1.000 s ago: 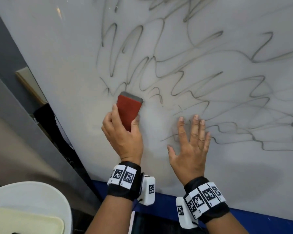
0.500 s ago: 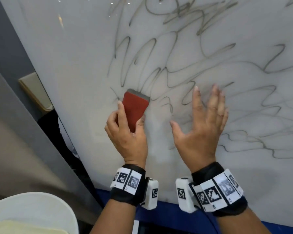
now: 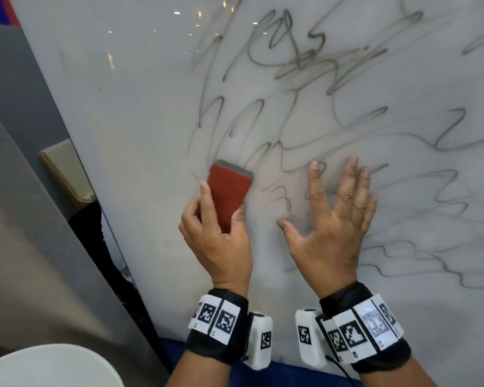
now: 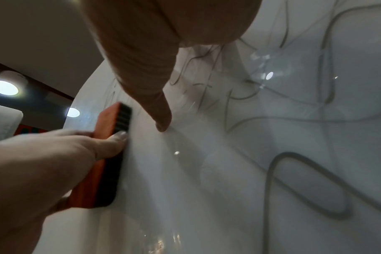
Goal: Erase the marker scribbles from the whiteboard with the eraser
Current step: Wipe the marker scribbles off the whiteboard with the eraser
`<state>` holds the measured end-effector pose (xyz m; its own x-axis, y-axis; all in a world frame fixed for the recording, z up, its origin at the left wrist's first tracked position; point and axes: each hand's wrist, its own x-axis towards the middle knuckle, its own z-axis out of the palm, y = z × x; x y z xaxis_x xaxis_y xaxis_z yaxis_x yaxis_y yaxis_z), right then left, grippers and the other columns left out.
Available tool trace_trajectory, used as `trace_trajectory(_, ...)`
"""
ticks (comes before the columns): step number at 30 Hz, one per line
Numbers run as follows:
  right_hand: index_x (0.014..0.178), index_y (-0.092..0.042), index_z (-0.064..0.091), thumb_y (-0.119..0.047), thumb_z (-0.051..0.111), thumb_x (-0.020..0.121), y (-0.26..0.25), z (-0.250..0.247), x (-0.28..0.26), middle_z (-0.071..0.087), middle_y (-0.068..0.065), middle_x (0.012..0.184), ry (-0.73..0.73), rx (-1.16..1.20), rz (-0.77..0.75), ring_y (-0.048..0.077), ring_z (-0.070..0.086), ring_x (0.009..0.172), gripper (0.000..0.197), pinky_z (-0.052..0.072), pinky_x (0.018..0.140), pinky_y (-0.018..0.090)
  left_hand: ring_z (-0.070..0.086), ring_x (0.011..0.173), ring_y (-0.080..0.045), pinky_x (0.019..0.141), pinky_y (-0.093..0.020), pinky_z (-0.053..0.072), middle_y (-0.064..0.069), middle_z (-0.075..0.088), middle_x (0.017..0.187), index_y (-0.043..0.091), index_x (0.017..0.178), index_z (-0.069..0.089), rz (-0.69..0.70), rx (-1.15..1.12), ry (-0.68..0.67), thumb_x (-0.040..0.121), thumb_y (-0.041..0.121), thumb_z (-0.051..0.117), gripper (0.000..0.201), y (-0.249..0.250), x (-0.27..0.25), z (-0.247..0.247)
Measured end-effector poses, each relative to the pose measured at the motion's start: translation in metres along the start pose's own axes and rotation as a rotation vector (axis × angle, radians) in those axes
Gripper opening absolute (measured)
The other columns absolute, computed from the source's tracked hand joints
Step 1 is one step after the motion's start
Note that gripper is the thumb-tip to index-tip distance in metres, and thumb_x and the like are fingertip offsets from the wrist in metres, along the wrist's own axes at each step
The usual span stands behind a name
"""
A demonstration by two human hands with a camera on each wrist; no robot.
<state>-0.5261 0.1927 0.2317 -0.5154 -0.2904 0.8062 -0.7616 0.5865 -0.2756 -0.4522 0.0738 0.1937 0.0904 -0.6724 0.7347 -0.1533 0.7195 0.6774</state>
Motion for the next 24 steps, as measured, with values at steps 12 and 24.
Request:
trace_trajectory(12, 0.157, -0.026, 0.022, -0.036, 0.087, 0.067, -0.019, -0.007, 0.002, 0.004, 0.015, 0.165, -0.014, 0.089, 0.003, 0.03, -0.001, 0.152, 0.111, 0.002, 0.12, 0.053, 0.046, 0.108, -0.025, 0.095, -0.05, 0.046, -0.01, 0.05, 0.119, 0.013, 0.143, 0.049, 0.027, 0.042, -0.023, 0.08, 0.028, 0.076, 0.07, -0.001, 0.011, -0.007)
trace_trajectory(24, 0.156, -0.03, 0.024, -0.037, 0.088, 0.064, -0.028, 0.006, 0.006, 0.005, 0.014, 0.165, -0.053, -0.025, -0.08, 0.032, -0.002, 0.152, 0.112, 0.005, 0.119, 0.061, 0.045, 0.107, -0.024, 0.096, -0.049, 0.046, -0.01, 0.05, 0.118, 0.013, 0.144, 0.049, 0.021, 0.029, 0.007, 0.081, 0.03, 0.074, 0.07, -0.001, 0.036, -0.011)
